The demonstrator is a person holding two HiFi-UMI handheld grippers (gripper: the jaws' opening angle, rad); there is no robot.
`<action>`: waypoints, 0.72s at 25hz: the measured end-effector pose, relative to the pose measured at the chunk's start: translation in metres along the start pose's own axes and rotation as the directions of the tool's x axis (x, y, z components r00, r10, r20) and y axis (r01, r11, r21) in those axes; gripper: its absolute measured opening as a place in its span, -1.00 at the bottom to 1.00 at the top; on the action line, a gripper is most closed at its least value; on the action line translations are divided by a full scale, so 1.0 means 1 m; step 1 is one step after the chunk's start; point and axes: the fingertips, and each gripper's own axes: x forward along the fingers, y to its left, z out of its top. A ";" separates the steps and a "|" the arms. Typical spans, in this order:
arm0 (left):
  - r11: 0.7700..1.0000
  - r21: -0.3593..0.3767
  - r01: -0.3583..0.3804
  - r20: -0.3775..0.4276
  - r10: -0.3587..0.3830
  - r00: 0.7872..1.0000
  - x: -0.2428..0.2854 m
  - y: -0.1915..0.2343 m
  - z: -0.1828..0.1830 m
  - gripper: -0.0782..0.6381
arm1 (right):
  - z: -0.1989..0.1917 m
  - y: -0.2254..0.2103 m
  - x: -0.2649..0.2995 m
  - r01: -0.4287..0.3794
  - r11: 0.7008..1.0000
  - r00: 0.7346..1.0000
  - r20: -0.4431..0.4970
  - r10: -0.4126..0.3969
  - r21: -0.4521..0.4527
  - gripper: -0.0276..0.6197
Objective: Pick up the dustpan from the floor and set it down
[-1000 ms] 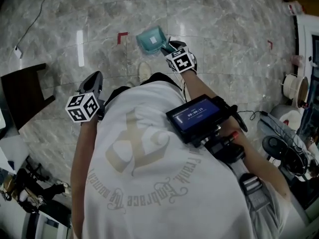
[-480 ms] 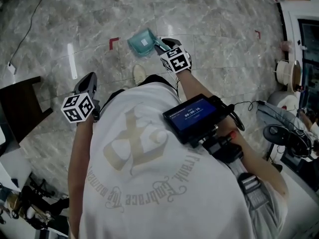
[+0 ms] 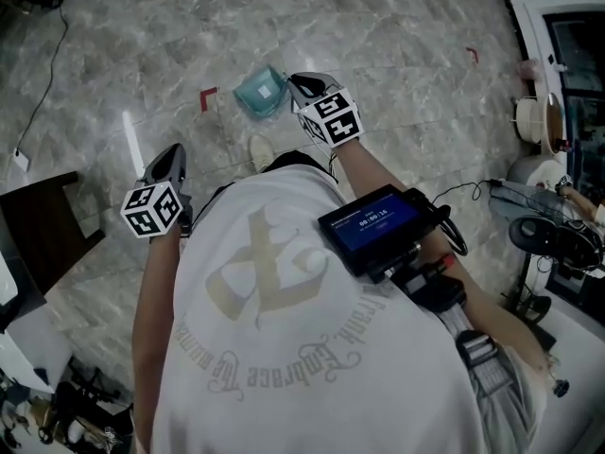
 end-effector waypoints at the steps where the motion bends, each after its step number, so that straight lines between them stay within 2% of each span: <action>1: 1.000 0.004 0.006 0.002 -0.006 1.000 0.002 -0.001 0.000 -0.75 | 0.002 0.001 -0.003 -0.002 1.000 1.000 0.006 0.002 -0.001 -0.81; 10: 0.994 0.093 0.061 0.027 -0.064 0.998 -0.030 -0.051 -0.004 -0.74 | 0.023 0.039 -0.083 -0.032 0.998 0.991 0.129 0.025 0.050 -0.85; 18: 0.977 0.171 0.129 0.010 -0.133 0.991 -0.061 -0.091 -0.026 -0.74 | 0.012 0.087 -0.154 -0.060 0.994 0.974 0.222 0.038 0.093 -0.86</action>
